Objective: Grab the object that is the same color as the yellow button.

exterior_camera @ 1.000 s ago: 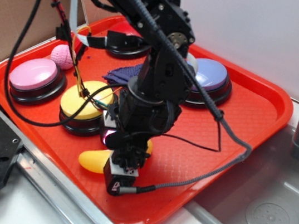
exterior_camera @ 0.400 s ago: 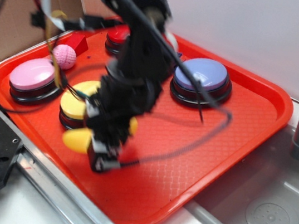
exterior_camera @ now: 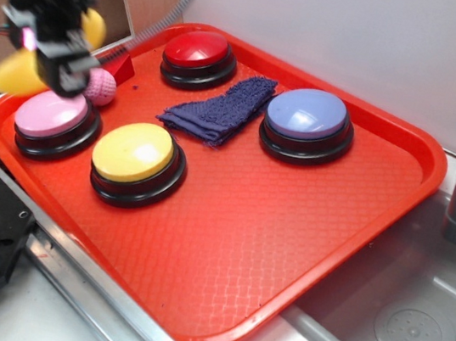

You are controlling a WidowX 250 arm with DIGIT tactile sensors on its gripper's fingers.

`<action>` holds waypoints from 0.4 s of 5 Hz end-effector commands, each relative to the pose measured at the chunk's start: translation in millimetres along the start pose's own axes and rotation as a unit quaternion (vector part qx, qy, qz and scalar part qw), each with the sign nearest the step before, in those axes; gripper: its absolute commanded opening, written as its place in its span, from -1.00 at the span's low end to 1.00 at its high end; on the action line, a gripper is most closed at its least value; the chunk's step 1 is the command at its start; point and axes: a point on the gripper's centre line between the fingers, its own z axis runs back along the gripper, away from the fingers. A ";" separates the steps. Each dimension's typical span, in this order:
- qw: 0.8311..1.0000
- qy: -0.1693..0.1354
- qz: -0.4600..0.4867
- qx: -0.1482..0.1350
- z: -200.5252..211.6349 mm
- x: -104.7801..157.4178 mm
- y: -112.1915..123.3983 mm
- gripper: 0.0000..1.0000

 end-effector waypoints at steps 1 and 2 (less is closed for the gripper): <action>0.995 -0.073 -0.043 0.049 60.4 -29.4 8.5 -1.00; 0.994 -0.072 -0.051 0.059 57.4 -28.6 7.4 -1.00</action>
